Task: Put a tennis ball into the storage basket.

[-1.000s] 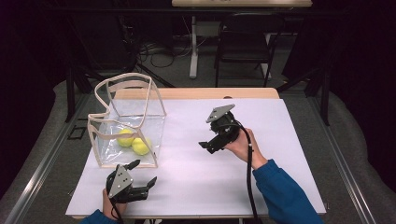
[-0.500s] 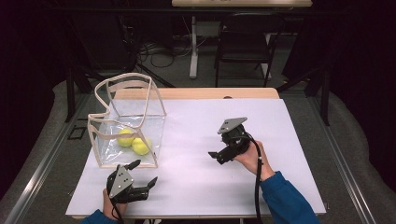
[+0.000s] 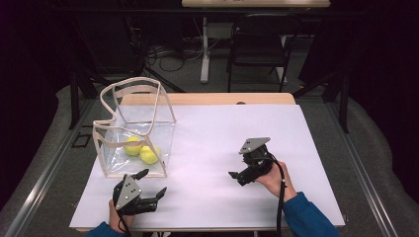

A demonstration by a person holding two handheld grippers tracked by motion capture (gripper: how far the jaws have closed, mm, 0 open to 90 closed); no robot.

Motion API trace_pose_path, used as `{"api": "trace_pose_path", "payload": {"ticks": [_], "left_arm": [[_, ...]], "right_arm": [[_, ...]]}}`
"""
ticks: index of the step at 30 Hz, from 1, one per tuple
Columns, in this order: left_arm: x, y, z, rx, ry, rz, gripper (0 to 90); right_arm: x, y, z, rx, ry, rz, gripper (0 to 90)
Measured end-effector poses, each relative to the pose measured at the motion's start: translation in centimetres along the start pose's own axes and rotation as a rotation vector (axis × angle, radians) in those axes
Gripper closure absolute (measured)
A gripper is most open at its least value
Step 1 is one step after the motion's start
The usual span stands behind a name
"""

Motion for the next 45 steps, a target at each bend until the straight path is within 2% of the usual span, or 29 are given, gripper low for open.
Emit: {"api": "trace_pose_path", "payload": {"ticks": [12,26,32,41,45], "left_arm": [[0.0,0.0,-0.1,-0.002,-0.004,0.000,16.0],[0.0,0.0,-0.2,-0.004,-0.007,0.002,16.0],[0.1,0.1,-0.2,-0.005,-0.012,-0.001,16.0],[0.1,0.0,-0.3,-0.006,-0.014,-0.001,16.0],[0.1,0.0,-0.3,-0.007,-0.015,-0.001,16.0]], "right_arm": [[3.7,0.1,0.5,0.037,0.012,-0.015,0.1],[8.0,0.1,1.2,0.087,0.066,-0.048,0.0],[9.4,0.2,1.6,0.101,0.098,-0.076,0.0],[11.1,0.0,1.6,0.104,0.113,-0.105,0.0],[11.8,0.0,1.6,0.123,0.129,-0.120,0.0]]}}
Point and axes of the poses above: each handheld gripper's, and its own axes: z roughly backward along the jaws, x roughly out of its underside, y roughly to its right, the point moved 4 cm from there along -z, roughly forward along the jaws, and after that the axes turned 10 degrees about -y, right-handed, at the moved point
